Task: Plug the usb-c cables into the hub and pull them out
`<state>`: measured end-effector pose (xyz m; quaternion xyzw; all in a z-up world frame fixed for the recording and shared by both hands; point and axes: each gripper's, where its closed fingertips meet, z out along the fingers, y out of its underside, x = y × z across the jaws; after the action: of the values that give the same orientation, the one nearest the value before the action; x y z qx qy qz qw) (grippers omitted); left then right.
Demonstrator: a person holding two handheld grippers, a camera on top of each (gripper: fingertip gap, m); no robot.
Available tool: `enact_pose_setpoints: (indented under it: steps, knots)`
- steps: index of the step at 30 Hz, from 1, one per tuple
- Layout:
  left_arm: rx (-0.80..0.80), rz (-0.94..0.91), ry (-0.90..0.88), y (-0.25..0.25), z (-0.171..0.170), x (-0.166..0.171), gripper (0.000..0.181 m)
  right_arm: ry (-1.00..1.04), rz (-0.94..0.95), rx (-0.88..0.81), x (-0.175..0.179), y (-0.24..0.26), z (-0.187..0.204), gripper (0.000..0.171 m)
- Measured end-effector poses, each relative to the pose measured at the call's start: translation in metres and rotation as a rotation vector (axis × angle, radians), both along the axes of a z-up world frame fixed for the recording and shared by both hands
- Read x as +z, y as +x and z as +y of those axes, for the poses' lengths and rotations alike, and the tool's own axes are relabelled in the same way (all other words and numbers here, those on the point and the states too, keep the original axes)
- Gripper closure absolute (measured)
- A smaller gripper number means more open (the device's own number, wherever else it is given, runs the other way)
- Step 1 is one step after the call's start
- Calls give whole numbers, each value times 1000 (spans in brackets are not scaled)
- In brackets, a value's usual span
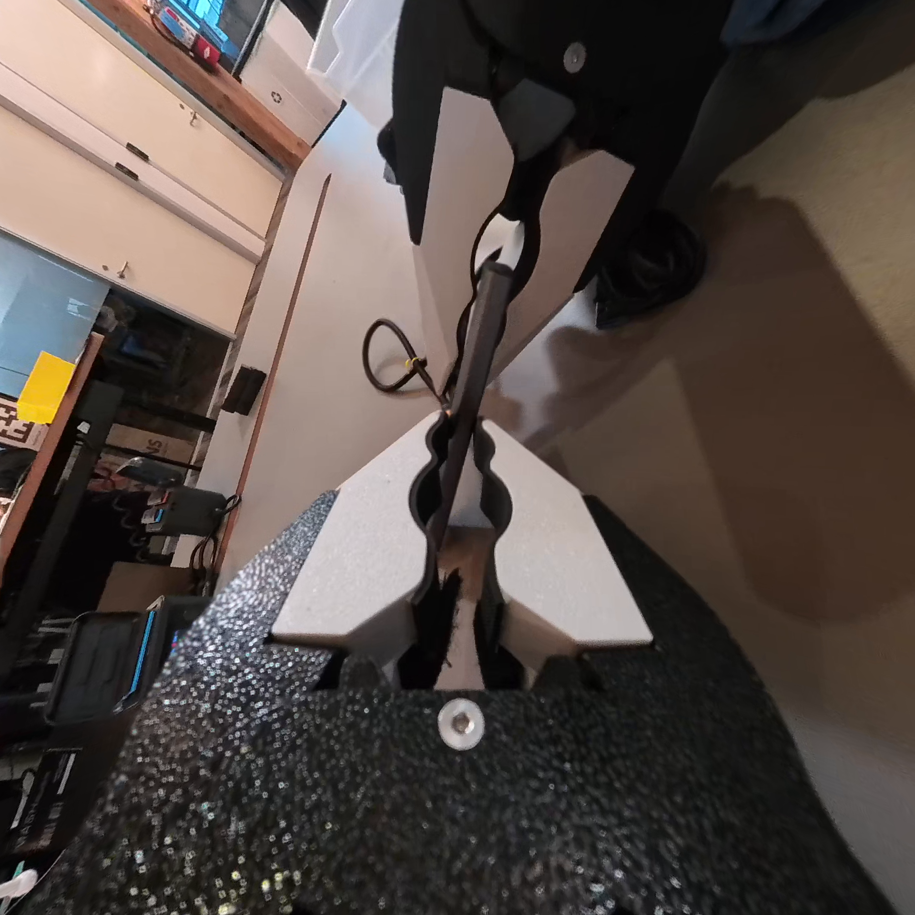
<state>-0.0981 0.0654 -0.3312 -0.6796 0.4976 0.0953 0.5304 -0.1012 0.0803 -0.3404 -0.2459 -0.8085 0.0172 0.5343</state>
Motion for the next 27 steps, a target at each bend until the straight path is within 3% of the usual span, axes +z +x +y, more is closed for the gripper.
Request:
enact_pose_setpoints:
  steps: [3,6,10,13,16,19,27]
  knots:
    - [1,-41,2,-3,-1,4,174,-26,27,16,5,-1,-1,167]
    - [49,-203,-22,-7,2,19,173,-183,86,-4,19,-3,2,163]
    - [37,-569,-80,-7,0,54,174,-484,131,-11,42,9,1,136]
    - [-57,-841,-215,-4,-11,71,174,-764,164,31,63,15,-7,140]
    - [-127,-881,-307,7,-17,70,174,-935,164,71,74,17,-15,141]
    - [-163,-921,-345,13,-20,70,174,-975,129,115,73,18,-25,162]
    - [-266,-1079,-395,14,-28,82,174,-1051,117,187,83,21,-37,166]
